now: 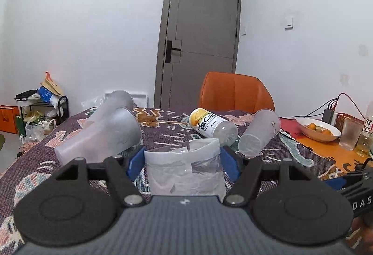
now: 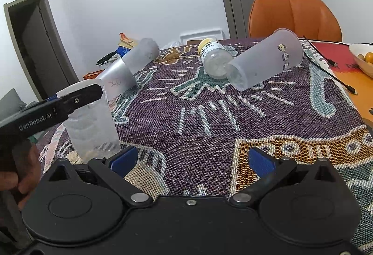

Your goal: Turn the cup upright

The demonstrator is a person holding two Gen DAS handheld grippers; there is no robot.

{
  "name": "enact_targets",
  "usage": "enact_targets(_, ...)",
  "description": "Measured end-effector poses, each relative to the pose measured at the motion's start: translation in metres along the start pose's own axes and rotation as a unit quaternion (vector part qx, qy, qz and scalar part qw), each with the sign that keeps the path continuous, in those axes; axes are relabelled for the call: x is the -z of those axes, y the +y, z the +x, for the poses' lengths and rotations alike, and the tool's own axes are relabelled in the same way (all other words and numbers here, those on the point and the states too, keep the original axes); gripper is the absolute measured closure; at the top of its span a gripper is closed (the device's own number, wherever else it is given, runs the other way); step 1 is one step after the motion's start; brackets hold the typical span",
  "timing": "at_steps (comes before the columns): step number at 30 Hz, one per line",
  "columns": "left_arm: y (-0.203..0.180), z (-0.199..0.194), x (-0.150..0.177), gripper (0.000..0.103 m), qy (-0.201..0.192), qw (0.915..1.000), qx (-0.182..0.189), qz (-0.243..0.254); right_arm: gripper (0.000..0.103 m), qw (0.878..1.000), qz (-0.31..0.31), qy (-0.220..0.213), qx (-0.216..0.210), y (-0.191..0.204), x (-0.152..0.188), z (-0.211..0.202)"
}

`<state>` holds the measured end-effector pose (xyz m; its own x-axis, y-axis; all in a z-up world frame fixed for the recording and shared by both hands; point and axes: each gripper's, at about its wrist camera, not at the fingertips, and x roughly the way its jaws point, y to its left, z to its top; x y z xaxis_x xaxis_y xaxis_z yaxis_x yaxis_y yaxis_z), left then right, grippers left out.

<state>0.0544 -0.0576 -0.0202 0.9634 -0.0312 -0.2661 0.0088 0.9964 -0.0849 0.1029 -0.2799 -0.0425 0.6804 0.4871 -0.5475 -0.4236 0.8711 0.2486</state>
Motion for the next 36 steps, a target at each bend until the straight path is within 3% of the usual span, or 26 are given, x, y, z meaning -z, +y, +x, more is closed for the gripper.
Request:
enact_targets(6, 0.002, -0.006, 0.005, 0.032, 0.004, 1.0000, 0.003, 0.001, 0.000, 1.000, -0.006, -0.001, -0.002, 0.006, 0.000, -0.002)
enact_targets(10, 0.006, -0.011, 0.001, 0.013, 0.025, 0.9994, 0.017, -0.014, 0.000, 1.000, -0.012, -0.002, -0.004, 0.011, 0.000, -0.005)
enact_targets(12, 0.009, -0.015, -0.001, 0.008, 0.022, 0.9993, 0.021, -0.021, 0.000, 1.000, -0.015, -0.003, -0.005, 0.013, -0.001, -0.007)
enact_targets(18, 0.014, -0.032, -0.014, 0.006, 0.022, 0.9986, 0.036, -0.033, 0.000, 1.000, -0.023, -0.010, -0.010, 0.019, -0.003, -0.017)
enact_targets(24, 0.019, -0.054, -0.024, 0.000, 0.035, 0.9984, 0.042, -0.014, 0.000, 0.999, -0.023, -0.018, -0.017, 0.022, -0.006, -0.030)
enact_targets(36, 0.039, -0.077, -0.023, 0.000, 0.113, 0.9924, 0.049, 0.006, 0.000, 0.998, -0.038, -0.031, -0.034, 0.035, -0.010, -0.054)
